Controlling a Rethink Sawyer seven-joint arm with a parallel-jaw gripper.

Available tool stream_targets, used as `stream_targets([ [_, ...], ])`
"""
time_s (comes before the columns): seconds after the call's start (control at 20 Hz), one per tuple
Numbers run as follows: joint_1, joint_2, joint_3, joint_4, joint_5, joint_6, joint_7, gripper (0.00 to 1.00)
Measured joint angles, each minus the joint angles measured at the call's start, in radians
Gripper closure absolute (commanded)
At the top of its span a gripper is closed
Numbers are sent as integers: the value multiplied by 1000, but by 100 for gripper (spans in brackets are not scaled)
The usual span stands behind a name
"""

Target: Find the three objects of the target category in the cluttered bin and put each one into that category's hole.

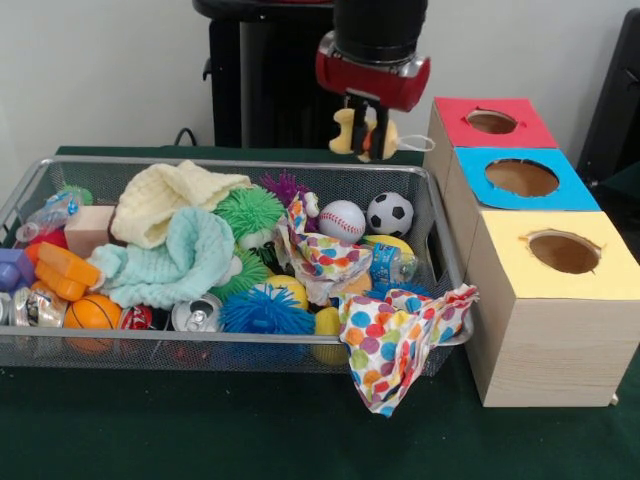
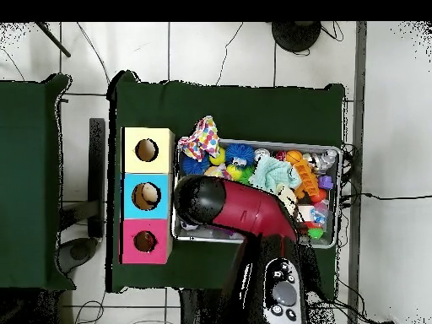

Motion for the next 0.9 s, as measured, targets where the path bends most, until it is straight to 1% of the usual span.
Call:
stream_targets([
  [0.4, 66, -48, -3, 3, 27, 12, 0, 100],
  [0.45, 88, -61, -5, 12, 35, 12, 0, 100],
  [0.6, 110, -77, -8, 29, 44, 12, 0, 100],
  [0.65, 127, -88, -10, 48, 51, 9, 0, 100],
  [0.9, 157, -98, -16, 89, 60, -7, 0, 100],
])
